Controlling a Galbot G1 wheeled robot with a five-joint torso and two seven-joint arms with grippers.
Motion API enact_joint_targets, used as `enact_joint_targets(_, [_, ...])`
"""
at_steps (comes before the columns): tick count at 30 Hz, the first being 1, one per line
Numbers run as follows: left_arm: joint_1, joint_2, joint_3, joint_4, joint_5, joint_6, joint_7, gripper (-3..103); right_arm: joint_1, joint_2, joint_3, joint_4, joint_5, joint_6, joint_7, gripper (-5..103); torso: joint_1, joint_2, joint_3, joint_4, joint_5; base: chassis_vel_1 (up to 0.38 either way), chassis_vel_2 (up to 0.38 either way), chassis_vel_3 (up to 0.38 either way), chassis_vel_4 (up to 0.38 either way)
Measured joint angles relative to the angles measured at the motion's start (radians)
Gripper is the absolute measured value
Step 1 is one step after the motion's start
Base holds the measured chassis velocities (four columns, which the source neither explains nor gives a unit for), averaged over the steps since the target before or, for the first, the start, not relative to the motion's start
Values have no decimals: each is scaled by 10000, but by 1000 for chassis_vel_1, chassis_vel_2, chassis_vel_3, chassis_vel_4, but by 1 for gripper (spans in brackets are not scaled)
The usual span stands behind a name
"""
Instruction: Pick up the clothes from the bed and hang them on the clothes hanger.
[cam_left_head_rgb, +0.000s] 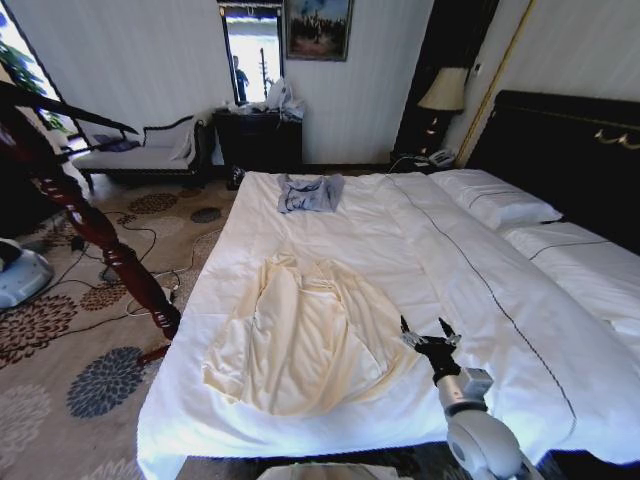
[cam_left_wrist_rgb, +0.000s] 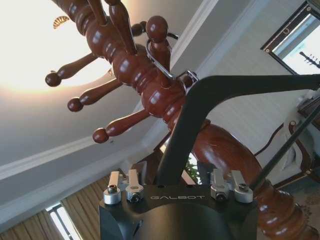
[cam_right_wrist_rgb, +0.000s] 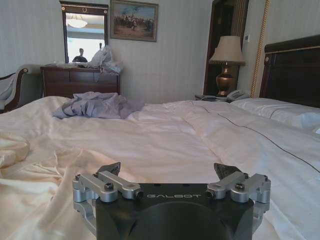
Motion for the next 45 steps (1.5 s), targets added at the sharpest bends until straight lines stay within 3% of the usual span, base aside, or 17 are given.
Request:
enact_joint_targets(1, [12, -6, -6, 8, -23, 1, 6, 56, 1, 0, 1, 1, 4, 1, 3, 100, 0, 0, 0, 0, 0, 0, 0, 0, 0])
enact_joint_targets(5, [-77, 6, -8, 25, -142, 1, 12, 34, -19, 46, -12, 0, 9, 0, 16, 100, 0, 0, 0, -1, 0, 0, 0, 0, 0])
enact_joint_targets(14, [-309, 140, -2, -27, -349, 4, 10, 20, -29, 57, -16, -28, -7, 0, 34, 100, 0, 0, 0, 0, 0, 0, 0, 0, 0])
enact_joint_targets(33, [83, 251, -407, -874, -405, 4, 445, 20, -52, 14, 43, -14, 29, -9, 122, 100, 0, 0, 1, -1, 1, 0, 0, 0, 0])
enact_joint_targets(42, [392, 449, -663, -1931, -620, 4, 676, 20, -36, 53, 47, -40, 41, -10, 169, 100, 0, 0, 0, -1, 2, 0, 0, 0, 0])
enact_joint_targets(45, [1025, 358, -653, -2590, -652, 3, 868, 20, -53, 78, 52, -39, 55, -10, 213, 100, 0, 0, 0, -1, 2, 0, 0, 0, 0])
